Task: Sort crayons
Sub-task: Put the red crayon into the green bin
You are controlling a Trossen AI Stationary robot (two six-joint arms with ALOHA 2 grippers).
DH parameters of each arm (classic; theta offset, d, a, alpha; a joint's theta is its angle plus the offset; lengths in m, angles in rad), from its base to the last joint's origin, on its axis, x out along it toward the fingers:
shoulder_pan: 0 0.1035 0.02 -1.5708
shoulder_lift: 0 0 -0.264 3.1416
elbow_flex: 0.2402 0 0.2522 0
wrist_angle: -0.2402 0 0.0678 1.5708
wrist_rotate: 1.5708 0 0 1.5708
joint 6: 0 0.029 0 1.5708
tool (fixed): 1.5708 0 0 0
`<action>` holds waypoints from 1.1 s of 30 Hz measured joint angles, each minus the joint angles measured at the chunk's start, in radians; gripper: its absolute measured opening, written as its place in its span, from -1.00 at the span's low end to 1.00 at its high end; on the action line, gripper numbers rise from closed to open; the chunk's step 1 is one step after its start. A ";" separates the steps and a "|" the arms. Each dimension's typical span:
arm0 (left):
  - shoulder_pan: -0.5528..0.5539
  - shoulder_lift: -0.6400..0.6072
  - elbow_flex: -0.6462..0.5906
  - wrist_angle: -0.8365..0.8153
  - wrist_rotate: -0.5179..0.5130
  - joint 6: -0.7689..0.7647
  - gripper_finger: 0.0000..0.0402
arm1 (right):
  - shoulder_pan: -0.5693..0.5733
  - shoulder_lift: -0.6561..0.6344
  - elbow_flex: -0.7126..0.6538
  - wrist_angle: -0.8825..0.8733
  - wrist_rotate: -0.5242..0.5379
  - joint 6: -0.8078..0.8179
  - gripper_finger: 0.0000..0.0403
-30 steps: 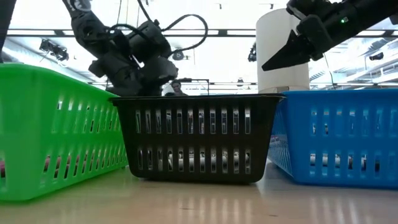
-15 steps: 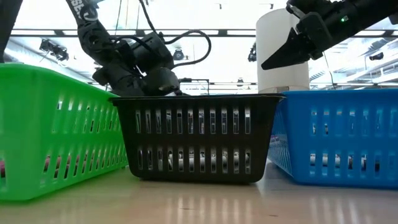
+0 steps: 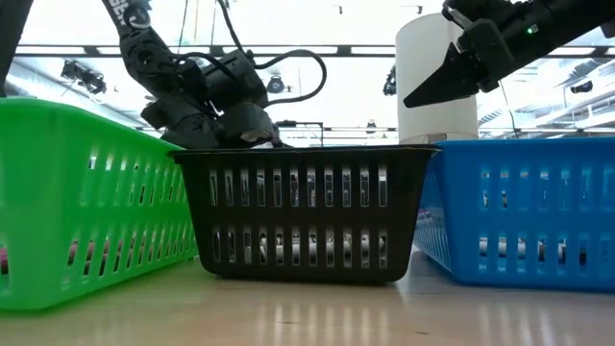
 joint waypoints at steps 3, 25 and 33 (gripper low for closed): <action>-0.001 0.000 0.000 -0.003 -0.007 -0.010 -0.79 | 0.000 0.000 0.000 0.001 0.000 0.002 -0.21; -0.093 -0.253 -0.009 -0.104 -0.334 -0.023 -0.94 | -0.002 0.000 0.000 0.082 0.000 0.014 -0.21; -0.162 -0.270 -0.006 -0.024 -0.422 -0.076 -0.94 | -0.002 0.000 0.000 0.094 0.000 0.022 -0.21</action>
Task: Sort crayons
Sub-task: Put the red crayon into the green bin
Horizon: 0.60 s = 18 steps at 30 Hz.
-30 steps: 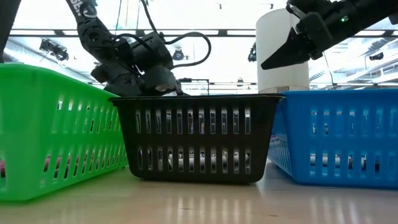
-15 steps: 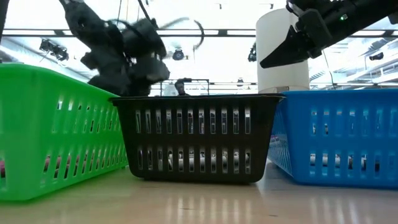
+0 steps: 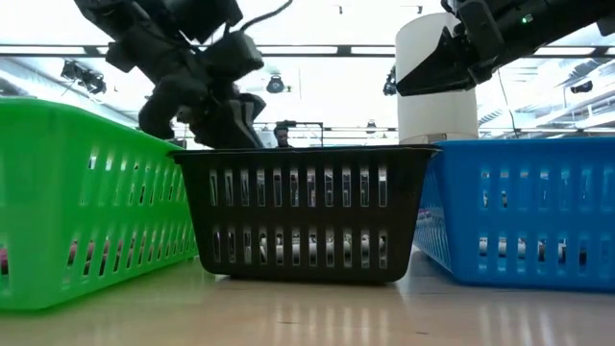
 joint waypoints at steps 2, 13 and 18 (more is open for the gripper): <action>-0.017 0.000 0.000 0.037 -0.004 -0.001 -0.94 | -0.001 0.000 0.000 0.003 0.000 -0.001 -0.21; -0.071 0.000 0.001 0.137 -0.012 0.018 -0.94 | -0.006 0.000 0.000 0.022 0.000 -0.002 -0.21; -0.081 -0.001 0.002 0.137 -0.012 0.018 -0.94 | -0.007 0.000 0.000 0.023 -0.026 0.004 -0.21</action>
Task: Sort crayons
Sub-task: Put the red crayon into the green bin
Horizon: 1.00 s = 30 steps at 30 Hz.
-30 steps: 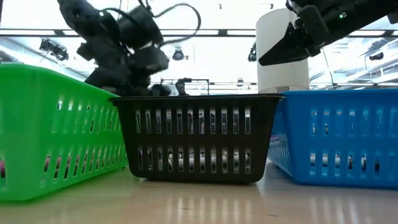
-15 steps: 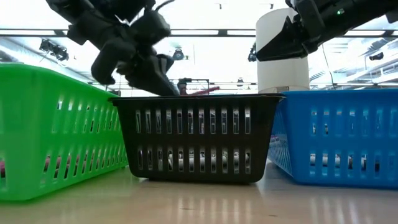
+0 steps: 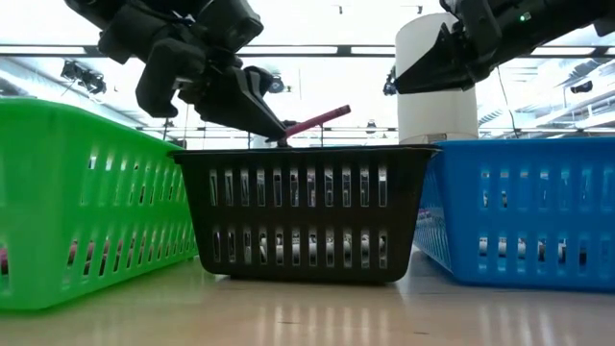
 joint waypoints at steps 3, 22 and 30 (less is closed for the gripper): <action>-0.005 0.000 0.000 0.005 0.000 0.000 -0.94 | 0.000 0.000 0.000 0.005 -0.043 0.004 -0.21; -0.152 0.003 0.002 -0.003 0.328 0.219 -0.89 | 0.001 0.000 0.000 0.016 -0.131 -0.039 -0.21; -0.243 0.005 0.002 -0.092 0.317 0.220 -0.77 | 0.000 0.000 0.000 0.019 -0.129 -0.041 -0.21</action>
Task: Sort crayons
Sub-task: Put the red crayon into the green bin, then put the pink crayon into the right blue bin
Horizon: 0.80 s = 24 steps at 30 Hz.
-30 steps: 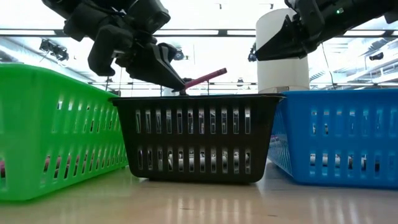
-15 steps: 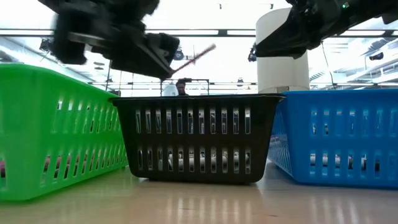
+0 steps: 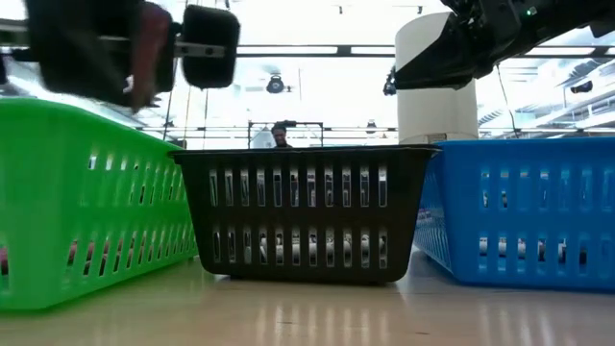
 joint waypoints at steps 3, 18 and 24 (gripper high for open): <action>-0.022 0.000 0.000 -0.060 -0.027 0.000 -0.76 | 0.000 0.000 0.000 0.001 -0.001 0.000 -0.21; -0.034 0.000 0.000 -0.104 -0.155 -0.039 -0.38 | 0.000 0.000 0.000 0.003 -0.002 0.000 -0.21; -0.003 -0.004 0.000 -0.088 -0.377 -0.058 -0.35 | 0.000 0.000 0.000 0.003 -0.002 0.008 -0.21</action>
